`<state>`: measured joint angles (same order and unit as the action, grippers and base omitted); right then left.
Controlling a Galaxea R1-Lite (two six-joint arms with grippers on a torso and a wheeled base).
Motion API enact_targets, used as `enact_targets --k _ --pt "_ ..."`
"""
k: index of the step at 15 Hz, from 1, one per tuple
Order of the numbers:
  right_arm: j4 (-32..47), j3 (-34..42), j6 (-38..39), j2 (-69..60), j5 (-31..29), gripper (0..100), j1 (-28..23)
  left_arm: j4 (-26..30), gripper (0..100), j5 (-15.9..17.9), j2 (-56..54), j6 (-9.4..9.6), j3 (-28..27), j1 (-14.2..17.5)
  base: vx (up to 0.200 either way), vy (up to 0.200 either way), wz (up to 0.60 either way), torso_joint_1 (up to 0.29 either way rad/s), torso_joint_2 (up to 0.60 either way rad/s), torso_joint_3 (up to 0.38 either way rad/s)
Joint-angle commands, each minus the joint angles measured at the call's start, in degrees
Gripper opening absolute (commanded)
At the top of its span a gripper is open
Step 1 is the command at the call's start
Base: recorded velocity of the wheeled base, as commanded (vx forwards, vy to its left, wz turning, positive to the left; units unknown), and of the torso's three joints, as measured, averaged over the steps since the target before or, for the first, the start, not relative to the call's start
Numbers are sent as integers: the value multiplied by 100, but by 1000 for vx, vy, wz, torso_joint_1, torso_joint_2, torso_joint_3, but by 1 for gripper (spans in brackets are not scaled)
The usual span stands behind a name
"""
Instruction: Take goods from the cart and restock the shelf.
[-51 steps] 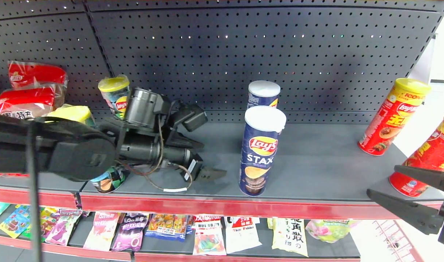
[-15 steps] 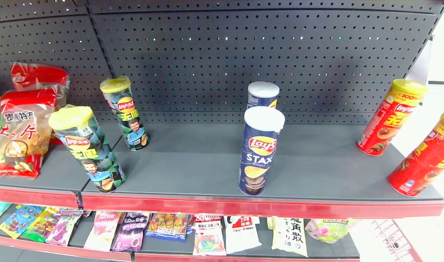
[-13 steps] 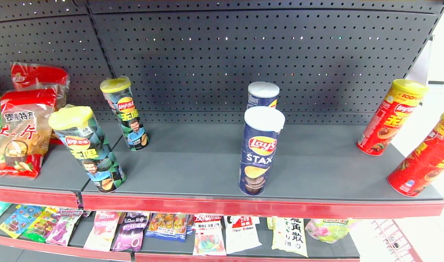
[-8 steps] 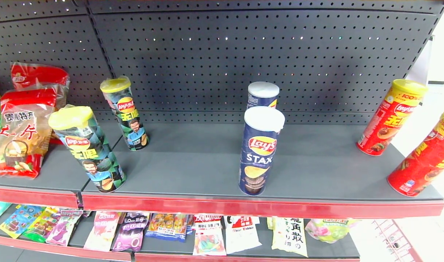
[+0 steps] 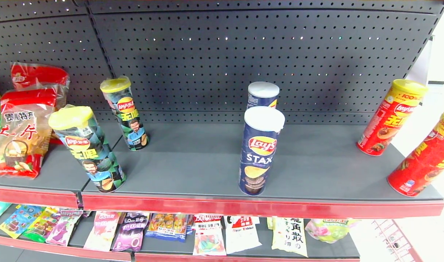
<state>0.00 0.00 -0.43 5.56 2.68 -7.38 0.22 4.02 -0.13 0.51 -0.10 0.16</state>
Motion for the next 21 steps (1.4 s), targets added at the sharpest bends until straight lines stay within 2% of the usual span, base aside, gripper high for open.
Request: enact_targets --k 1,4,20,21 --pt "0 0 -1 15 4 100 -1 4 100 2 13 2 1 2 0 0 0 0 0 0" --pt "0 0 -1 15 4 100 -1 4 100 2 13 2 1 2 0 0 -400 0 3 0" --pt "0 0 -10 15 4 100 -1 4 100 20 13 28 1 2 0 0 0 0 0 0" --pt "0 0 -10 15 4 100 -1 4 100 20 13 37 1 2 200 0 0 2 -2 -2"
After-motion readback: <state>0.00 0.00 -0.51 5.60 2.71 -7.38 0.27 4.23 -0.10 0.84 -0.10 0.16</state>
